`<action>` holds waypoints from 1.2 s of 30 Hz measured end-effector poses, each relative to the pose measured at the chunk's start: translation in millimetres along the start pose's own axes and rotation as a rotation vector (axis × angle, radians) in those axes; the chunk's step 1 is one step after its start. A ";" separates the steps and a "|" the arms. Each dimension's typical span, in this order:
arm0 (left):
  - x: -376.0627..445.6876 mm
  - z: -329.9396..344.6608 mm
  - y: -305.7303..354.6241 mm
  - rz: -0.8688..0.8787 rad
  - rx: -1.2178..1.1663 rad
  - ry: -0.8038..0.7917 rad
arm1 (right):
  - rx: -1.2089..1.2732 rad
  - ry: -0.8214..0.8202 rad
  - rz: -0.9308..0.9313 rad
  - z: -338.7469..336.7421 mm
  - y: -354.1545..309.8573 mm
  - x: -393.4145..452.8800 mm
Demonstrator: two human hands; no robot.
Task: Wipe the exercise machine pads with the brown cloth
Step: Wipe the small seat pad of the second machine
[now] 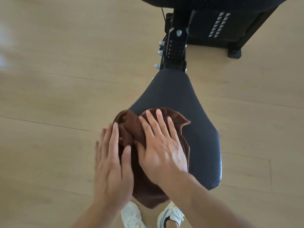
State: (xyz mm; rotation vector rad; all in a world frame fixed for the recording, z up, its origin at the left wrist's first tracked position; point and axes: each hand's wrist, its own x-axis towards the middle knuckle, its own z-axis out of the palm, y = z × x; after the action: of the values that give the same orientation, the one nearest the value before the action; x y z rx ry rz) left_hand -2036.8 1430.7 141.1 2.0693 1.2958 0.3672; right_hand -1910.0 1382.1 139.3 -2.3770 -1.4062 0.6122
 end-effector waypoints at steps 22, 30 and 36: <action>-35.1 -25.0 -46.8 0.301 0.059 -0.109 | -0.034 -0.115 -0.234 -4.8 7.0 -46.6; 5.1 -19.5 -26.5 -0.038 0.039 -0.002 | -0.153 -0.229 -0.361 -6.7 1.5 31.7; 55.5 -3.8 12.8 -0.031 0.121 -0.016 | -0.217 -0.139 -0.203 -27.6 33.0 119.6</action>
State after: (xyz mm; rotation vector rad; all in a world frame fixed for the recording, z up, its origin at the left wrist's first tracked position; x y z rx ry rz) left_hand -2004.0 1477.1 146.6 2.1448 1.3689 0.2633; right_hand -1820.3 1470.7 123.5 -2.3462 -1.8316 0.6070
